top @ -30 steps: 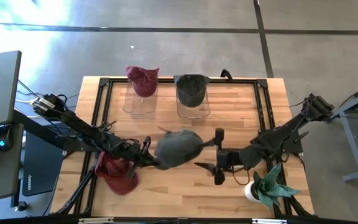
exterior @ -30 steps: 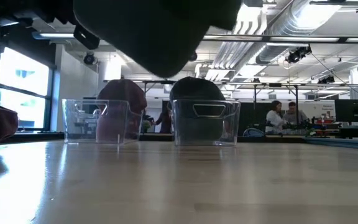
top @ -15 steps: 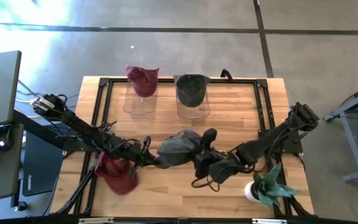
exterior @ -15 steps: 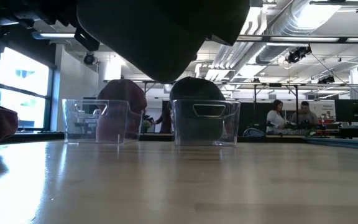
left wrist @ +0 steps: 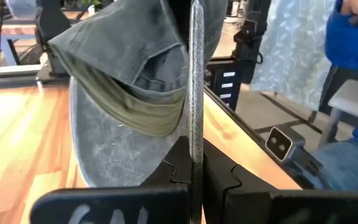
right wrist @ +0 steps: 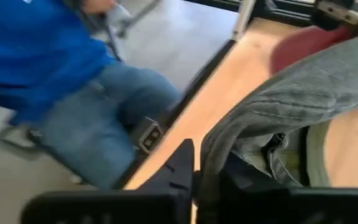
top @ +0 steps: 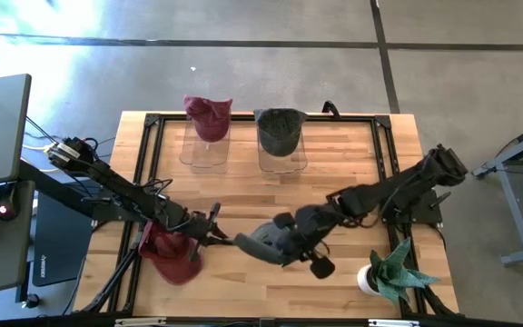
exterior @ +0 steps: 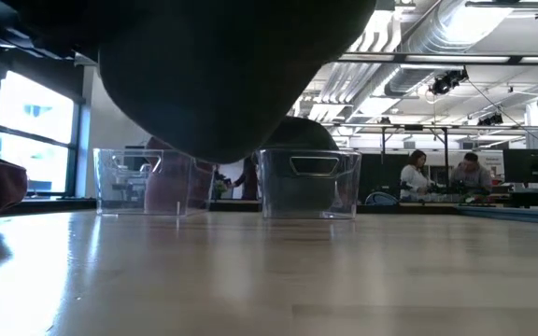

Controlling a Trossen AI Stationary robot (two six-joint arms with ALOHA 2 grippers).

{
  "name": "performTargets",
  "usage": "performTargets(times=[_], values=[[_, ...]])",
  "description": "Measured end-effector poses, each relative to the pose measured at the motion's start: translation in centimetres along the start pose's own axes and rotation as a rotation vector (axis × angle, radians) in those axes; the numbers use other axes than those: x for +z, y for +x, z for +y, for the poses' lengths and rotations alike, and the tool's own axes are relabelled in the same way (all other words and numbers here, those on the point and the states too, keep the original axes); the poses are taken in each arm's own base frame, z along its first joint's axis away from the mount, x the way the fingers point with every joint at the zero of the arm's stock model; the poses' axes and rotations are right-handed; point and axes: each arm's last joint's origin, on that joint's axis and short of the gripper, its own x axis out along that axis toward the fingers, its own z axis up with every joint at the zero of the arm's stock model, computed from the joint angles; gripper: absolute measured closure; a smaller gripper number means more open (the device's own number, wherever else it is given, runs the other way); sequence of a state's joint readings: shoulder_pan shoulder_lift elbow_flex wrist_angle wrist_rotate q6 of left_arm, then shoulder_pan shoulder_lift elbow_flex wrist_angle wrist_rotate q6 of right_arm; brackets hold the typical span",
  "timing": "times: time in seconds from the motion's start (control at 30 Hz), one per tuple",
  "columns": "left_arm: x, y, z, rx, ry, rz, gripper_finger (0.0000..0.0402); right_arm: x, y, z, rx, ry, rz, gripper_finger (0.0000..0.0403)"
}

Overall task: Pick & Place hat
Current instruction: Put the gray cap into the right transparent bin

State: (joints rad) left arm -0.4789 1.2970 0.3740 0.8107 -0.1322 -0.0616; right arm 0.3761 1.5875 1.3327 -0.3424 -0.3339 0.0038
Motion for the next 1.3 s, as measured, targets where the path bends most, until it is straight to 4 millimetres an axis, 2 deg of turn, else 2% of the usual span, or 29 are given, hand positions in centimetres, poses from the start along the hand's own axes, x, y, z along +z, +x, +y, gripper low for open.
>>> performTargets(times=[0.07,0.13,0.3,0.43,0.5,0.57,0.67,0.77,0.97,1.13,1.3], values=[[-0.1,0.0,0.0,-0.022,0.015,0.010,0.0402,0.0,-0.1,-0.6,0.003,0.014,-0.006,0.0386],[-0.1,0.0,-0.1,-0.040,0.014,0.014,0.0401,0.2,-0.3,-1.1,-0.042,0.051,-0.022,0.0364],[-0.3,0.0,-0.1,-0.045,0.016,0.028,0.0401,0.5,-1.1,-2.0,-0.081,0.113,-0.047,0.0257],[-0.5,0.0,-0.1,-0.037,0.018,0.051,0.0401,1.4,-2.0,-2.2,-0.107,0.155,-0.047,0.0164],[-0.6,0.0,0.0,-0.010,0.021,0.061,0.0402,2.1,-2.7,-1.6,-0.182,0.164,-0.005,0.0131],[-0.7,0.0,0.2,0.039,0.023,0.065,0.0402,2.6,-3.2,-0.6,-0.334,0.152,0.044,0.0115],[-0.7,-0.1,0.4,0.113,0.026,0.063,0.0402,3.1,-3.4,1.1,-0.582,0.079,0.048,0.0113],[-0.7,-0.1,0.5,0.171,0.030,0.067,0.0402,2.8,-3.0,2.3,-0.695,0.044,0.044,0.0120],[-0.7,-0.1,0.7,0.224,0.024,0.060,0.0402,0.5,-1.4,1.2,-0.783,0.125,0.051,0.0142],[-0.7,-0.1,0.8,0.261,0.025,0.059,0.0402,-0.3,0.3,-0.3,-0.597,0.138,-0.018,0.0181],[-0.7,-0.2,0.9,0.294,0.031,0.063,0.0402,-0.1,1.1,-1.9,-0.568,0.138,-0.078,0.0268]])
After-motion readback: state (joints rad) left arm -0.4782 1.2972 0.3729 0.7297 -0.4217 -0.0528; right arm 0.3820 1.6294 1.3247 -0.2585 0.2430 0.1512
